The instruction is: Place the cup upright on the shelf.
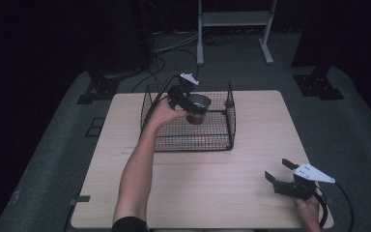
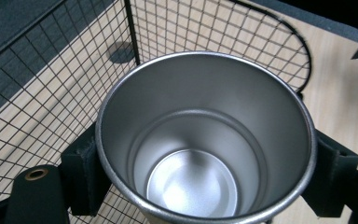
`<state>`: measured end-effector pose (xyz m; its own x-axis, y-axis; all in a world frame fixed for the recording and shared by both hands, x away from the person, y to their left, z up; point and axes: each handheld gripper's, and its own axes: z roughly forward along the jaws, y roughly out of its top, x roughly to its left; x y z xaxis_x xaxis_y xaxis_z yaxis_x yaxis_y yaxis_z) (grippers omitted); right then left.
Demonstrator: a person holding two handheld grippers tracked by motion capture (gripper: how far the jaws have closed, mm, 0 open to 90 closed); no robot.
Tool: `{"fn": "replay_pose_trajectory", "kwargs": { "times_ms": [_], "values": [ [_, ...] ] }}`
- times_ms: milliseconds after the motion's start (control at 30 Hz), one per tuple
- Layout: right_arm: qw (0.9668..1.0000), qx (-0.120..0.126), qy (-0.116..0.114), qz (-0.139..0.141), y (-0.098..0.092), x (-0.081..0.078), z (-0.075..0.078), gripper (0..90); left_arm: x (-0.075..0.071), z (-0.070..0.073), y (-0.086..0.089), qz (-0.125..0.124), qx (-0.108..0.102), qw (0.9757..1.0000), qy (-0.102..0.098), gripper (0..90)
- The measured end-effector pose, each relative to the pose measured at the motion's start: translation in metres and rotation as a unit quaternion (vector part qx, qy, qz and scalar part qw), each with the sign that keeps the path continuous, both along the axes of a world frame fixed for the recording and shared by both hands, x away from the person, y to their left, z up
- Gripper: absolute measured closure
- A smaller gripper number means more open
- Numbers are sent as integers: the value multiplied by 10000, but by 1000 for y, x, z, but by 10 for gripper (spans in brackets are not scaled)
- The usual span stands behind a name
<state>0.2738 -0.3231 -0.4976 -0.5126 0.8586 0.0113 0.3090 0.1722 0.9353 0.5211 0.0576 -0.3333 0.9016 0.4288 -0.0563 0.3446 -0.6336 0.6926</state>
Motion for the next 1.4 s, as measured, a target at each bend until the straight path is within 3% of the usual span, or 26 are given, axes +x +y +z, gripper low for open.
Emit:
{"fn": "replay_pose_trajectory", "kwargs": {
  "times_ms": [433, 767, 1067, 1400],
  "values": [
    [10000, 30, -11, 27, 0, 0, 0, 135, 15, -25, -9, 187, 194, 9995, 158, 173],
    [10000, 30, -11, 44, 0, 0, 0, 135, 21, -39, -15, 190, 314, 9993, 114, 174],
    [10000, 31, -16, 53, -1, 0, 0, 135, 26, -52, -20, 190, 419, 9986, 277, 175],
    [10000, 29, -22, 62, -1, 0, 0, 135, 34, -68, -22, 255, 670, 9964, 456, 174]
  ]
}}
